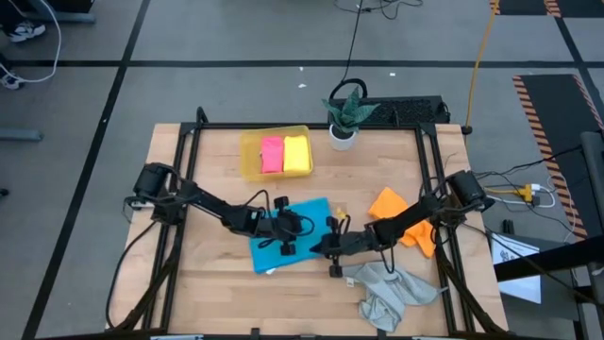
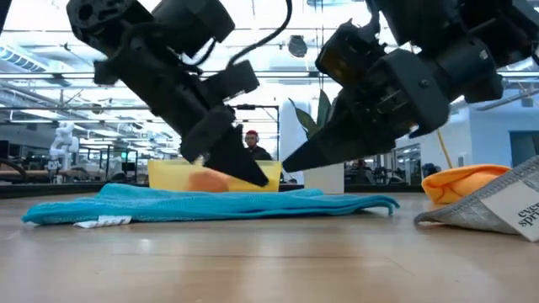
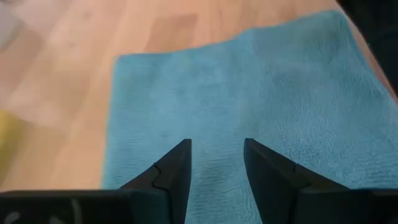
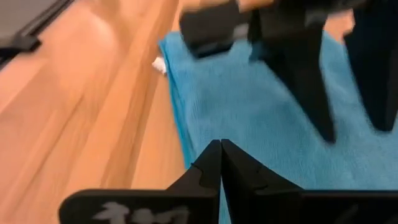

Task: Fold microfiber towels
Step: Fold the blue microfiber cloth

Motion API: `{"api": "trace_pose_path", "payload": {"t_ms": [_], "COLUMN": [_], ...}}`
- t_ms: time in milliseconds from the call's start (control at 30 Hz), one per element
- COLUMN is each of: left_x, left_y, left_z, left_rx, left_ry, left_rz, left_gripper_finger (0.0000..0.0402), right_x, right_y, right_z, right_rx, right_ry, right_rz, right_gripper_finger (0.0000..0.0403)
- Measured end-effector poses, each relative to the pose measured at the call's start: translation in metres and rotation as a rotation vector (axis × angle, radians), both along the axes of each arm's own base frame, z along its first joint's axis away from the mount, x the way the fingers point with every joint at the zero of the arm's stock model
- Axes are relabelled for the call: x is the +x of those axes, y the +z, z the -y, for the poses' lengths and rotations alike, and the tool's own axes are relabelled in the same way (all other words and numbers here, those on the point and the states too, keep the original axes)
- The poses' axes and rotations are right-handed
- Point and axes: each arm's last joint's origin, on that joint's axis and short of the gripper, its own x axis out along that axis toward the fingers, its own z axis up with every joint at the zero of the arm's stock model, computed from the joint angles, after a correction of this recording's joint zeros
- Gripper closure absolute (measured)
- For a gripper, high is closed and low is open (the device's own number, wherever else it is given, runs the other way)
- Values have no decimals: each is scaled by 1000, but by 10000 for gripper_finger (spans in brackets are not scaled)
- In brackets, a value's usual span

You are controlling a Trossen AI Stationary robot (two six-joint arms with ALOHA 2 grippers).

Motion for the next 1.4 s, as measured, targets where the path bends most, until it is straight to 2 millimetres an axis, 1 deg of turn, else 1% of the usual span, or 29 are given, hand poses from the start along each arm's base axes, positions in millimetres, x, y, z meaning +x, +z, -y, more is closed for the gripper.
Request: {"api": "trace_pose_path", "payload": {"t_ms": [67, 200, 267, 400, 500, 633, 667, 733, 800, 867, 967, 1033, 1167, 1200, 1267, 1400], "left_x": [1, 3, 4, 3, 2, -3, -4, -5, -6, -9, -16, -24, -44, -48, -52, -57], "left_y": [-5, -15, -19, -21, -20, -9, -3, 10, 18, 21, 24, 19, 7, 4, 1, 1], "left_z": [-3, -8, -10, -10, -7, 2, 5, 10, 13, 16, 22, 25, 36, 38, 44, 52], "left_rx": [-11, -20, -22, -15, -30, -29, -31, -33, -25, -24, -47, -75, -107, -113, -118, -70], "left_ry": [-7, 6, 15, 21, 28, -3, -12, -32, -50, -60, -50, -26, 28, 49, 79, 85], "left_rz": [-13, -38, -50, -65, -63, -51, -37, 5, 31, 19, -12, -97, -271, -301, -321, -317], "left_gripper_finger": [254, 254, 254, 254, 254, 254, 254, 254, 254, 254, 254, 254, 254, 254, 254, 254], "right_x": [4, 6, 6, 4, 1, 2, 3, 6, 9, 13, 22, 31, 46, 49, 48, 40], "right_y": [-3, -16, -22, -28, -20, 7, 11, 14, 12, 7, -12, -23, -37, -37, -35, -18], "right_z": [0, 3, 5, 5, 5, 4, 4, 4, 3, 1, -5, -8, -10, -9, -6, -2], "right_rx": [18, 53, 52, 59, 52, 61, 72, 125, 190, 215, 217, 221, 193, 183, 158, 90], "right_ry": [6, 18, 11, 75, 95, 103, 96, 72, 49, 43, 39, 31, 27, 39, 60, 88], "right_rz": [32, 18, -8, -72, -94, 7, 35, 72, 105, 117, 81, 48, -22, -50, -99, -138], "right_gripper_finger": [401, 401, 401, 401, 401, 401, 401, 401, 401, 401, 402, 402, 402, 403, 403, 403]}}
